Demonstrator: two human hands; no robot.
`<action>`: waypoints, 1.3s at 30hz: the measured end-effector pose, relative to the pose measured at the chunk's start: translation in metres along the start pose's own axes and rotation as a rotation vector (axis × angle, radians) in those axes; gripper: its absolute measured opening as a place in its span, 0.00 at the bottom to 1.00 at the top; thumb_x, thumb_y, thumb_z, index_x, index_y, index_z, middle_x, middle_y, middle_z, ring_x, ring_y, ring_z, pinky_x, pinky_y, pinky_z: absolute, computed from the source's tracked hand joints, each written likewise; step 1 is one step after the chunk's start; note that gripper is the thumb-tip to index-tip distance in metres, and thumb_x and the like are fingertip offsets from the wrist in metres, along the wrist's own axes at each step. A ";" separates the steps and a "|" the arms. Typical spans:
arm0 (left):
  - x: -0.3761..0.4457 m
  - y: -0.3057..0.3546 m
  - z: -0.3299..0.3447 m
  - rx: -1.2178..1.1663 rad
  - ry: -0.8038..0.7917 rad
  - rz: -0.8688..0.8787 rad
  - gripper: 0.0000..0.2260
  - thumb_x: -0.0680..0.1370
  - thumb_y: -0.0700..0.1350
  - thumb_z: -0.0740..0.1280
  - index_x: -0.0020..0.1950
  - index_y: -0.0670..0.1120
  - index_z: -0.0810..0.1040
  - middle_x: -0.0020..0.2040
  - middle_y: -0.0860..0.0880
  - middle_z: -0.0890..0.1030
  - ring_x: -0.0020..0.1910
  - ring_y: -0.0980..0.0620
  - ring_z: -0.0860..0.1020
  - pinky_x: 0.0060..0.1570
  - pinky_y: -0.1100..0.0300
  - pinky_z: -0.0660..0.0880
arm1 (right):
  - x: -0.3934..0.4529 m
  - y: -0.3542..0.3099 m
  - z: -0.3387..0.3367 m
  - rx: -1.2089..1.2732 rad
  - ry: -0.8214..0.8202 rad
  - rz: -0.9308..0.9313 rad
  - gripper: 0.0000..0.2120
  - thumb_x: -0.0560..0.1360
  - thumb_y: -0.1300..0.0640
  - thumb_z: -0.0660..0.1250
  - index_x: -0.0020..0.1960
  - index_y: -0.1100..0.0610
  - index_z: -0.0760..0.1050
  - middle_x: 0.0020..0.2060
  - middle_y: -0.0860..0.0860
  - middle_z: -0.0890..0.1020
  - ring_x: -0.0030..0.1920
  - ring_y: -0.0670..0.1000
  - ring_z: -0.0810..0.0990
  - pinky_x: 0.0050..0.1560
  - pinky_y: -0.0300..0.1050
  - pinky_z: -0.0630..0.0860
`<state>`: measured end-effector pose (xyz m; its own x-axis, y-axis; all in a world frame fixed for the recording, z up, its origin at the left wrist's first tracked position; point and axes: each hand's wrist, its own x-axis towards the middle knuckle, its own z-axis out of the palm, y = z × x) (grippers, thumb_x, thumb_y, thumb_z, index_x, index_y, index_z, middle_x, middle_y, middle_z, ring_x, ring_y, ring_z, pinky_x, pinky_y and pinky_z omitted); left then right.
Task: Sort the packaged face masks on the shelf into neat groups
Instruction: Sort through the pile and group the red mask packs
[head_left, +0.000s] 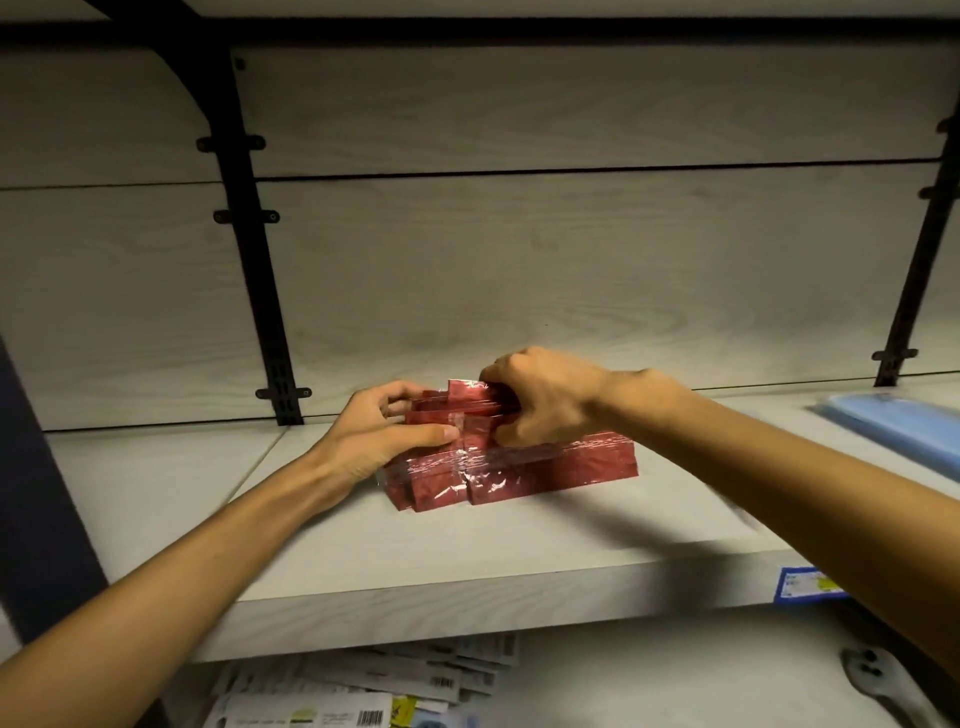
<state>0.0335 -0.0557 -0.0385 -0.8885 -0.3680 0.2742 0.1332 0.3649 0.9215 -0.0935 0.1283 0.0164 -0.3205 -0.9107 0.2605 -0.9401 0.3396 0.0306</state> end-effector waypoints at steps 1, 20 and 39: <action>0.000 0.001 0.001 0.012 0.023 0.013 0.21 0.65 0.44 0.83 0.56 0.48 0.83 0.53 0.47 0.86 0.52 0.52 0.85 0.52 0.57 0.82 | 0.000 0.001 -0.003 0.022 -0.016 0.016 0.10 0.68 0.51 0.73 0.45 0.51 0.75 0.39 0.49 0.81 0.39 0.54 0.79 0.37 0.45 0.73; 0.001 -0.011 0.012 -0.183 0.039 -0.106 0.33 0.64 0.49 0.81 0.66 0.46 0.74 0.58 0.47 0.84 0.54 0.52 0.85 0.45 0.62 0.81 | 0.004 0.008 0.010 -0.024 -0.104 0.148 0.18 0.71 0.45 0.71 0.56 0.53 0.74 0.40 0.49 0.79 0.41 0.54 0.79 0.36 0.45 0.72; 0.016 -0.022 0.046 -0.199 0.048 -0.044 0.21 0.70 0.32 0.77 0.61 0.42 0.79 0.54 0.43 0.86 0.54 0.44 0.85 0.53 0.54 0.82 | -0.095 0.053 0.039 1.027 0.665 0.595 0.31 0.69 0.38 0.69 0.68 0.50 0.71 0.58 0.45 0.82 0.56 0.38 0.80 0.52 0.35 0.74</action>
<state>-0.0041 -0.0307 -0.0671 -0.8739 -0.4223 0.2407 0.1831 0.1728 0.9678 -0.1179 0.2239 -0.0447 -0.8629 -0.3053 0.4028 -0.4358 0.0459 -0.8989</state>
